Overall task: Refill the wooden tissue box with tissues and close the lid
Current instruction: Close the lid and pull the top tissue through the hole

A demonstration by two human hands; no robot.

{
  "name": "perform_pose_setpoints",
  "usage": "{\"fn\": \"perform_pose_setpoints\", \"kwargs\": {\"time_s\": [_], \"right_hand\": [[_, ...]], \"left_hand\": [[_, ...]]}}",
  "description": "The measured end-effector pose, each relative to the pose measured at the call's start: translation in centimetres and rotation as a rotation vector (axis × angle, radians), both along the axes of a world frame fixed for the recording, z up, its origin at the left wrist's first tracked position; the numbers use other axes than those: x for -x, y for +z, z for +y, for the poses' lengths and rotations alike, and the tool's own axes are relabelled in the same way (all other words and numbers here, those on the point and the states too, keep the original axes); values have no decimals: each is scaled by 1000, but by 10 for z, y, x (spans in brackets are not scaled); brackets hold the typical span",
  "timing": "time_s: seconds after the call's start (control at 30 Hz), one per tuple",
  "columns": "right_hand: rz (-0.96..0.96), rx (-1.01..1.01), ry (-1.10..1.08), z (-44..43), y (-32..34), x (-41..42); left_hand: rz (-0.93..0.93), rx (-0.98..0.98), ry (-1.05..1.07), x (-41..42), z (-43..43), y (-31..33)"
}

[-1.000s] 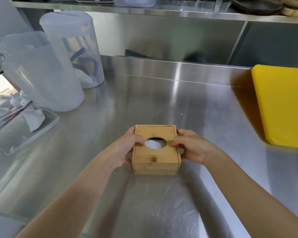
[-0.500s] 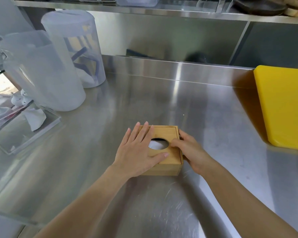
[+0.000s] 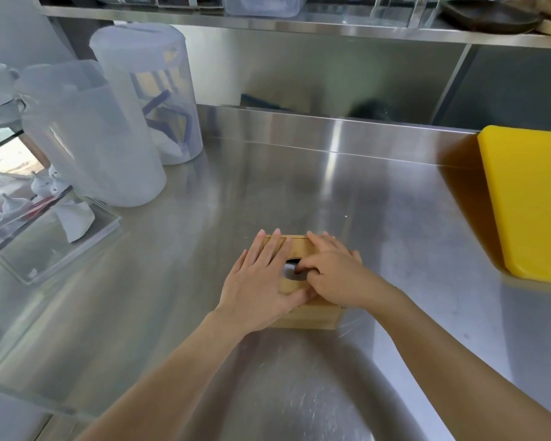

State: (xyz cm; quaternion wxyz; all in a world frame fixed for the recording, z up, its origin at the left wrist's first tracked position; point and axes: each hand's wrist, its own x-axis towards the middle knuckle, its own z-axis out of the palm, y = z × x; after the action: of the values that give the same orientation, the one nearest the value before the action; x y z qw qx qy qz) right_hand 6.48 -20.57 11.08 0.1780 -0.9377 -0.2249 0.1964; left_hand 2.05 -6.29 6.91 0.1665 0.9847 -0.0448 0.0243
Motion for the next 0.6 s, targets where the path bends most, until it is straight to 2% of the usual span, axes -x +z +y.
{"fn": "perform_pose_setpoints", "kwargs": {"time_s": [0.17, 0.33, 0.6], "right_hand": [[40, 185, 42, 14, 12, 2], [-49, 323, 62, 20, 7, 4], [-182, 505, 245, 28, 17, 0]], "left_hand": [[8, 5, 1, 0, 2, -2], [28, -1, 4, 0, 2, -2], [52, 29, -3, 1, 2, 1]]}}
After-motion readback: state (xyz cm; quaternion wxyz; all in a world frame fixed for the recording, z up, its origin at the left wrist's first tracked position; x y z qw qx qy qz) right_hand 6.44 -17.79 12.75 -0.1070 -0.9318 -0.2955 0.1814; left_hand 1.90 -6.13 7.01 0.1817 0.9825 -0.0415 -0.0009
